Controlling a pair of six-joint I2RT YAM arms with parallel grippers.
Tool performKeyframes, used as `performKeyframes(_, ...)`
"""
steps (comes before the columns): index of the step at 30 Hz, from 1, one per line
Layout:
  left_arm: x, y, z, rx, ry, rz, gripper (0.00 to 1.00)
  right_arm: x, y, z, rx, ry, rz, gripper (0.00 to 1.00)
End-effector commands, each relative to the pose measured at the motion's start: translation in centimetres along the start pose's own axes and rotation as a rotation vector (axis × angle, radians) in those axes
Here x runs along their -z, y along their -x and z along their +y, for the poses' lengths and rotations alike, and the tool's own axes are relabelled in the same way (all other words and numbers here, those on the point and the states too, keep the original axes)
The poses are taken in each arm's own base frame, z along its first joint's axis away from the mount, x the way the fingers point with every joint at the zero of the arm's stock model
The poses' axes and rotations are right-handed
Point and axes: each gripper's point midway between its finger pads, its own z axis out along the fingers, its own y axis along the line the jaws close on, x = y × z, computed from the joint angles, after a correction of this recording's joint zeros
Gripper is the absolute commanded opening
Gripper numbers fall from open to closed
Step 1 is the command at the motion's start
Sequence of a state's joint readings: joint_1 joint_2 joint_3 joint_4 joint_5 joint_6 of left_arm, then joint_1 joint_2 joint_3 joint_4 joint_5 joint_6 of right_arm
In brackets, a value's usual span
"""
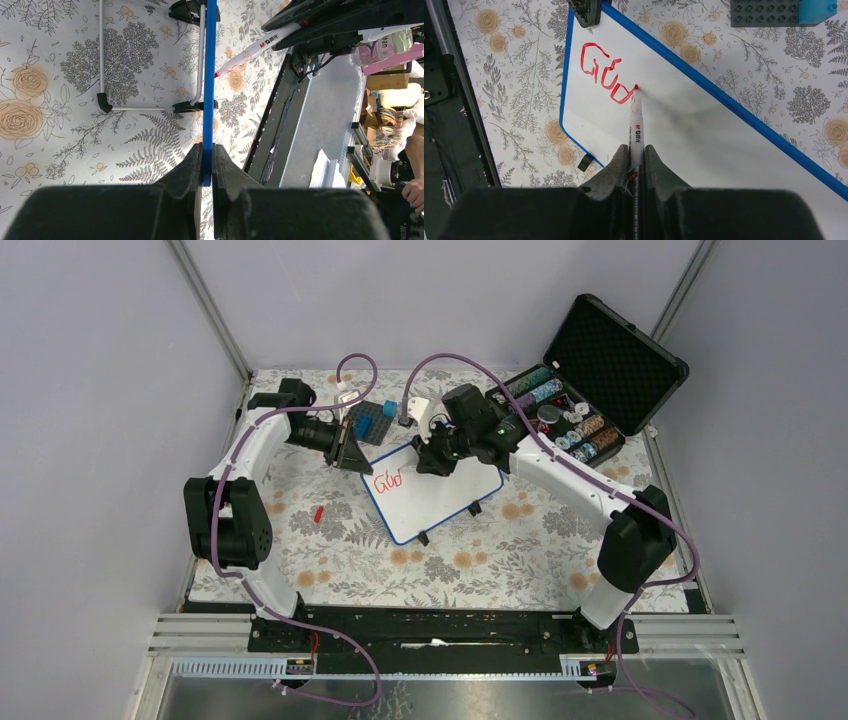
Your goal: Write a sentence on the whiteboard
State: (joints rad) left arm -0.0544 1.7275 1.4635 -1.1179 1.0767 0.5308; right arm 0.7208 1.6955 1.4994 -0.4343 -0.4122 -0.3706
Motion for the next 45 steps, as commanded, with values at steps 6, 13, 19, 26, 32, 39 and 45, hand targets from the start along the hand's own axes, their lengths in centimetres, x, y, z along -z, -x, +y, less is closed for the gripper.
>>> performKeyframes(6, 0.1, 0.5, -1.4, -0.043, -0.010, -0.008, 0.00, 2.0, -0.7, 1.3, 0.007, 0.053, -0.013, 0.00)
performKeyframes(13, 0.1, 0.6, -1.5, -0.044, -0.011, -0.009, 0.00, 2.0, -1.4, 0.6, -0.004, 0.018, -0.001, 0.00)
performKeyframes(19, 0.1, 0.5, -1.4, -0.043, -0.013, -0.008, 0.00, 1.8, -0.4, -1.0, -0.016, -0.047, -0.021, 0.00)
performKeyframes(26, 0.0, 0.4, -1.4, -0.043, -0.013, -0.007, 0.00, 1.2, 0.4, -2.0, -0.027, -0.077, -0.030, 0.00)
performKeyframes(32, 0.0, 0.4, -1.3, -0.043, -0.014, -0.006, 0.00, 0.6, 1.0, -1.9, -0.030, -0.057, -0.038, 0.00)
performKeyframes(39, -0.1, 0.3, -1.2, -0.044, -0.011, -0.002, 0.00, -0.3, -0.6, -0.8, -0.022, -0.020, 0.001, 0.00)
performKeyframes(45, -0.1, 0.3, -1.1, -0.044, -0.011, -0.001, 0.00, -0.4, -2.1, -0.3, -0.019, -0.005, 0.028, 0.00)
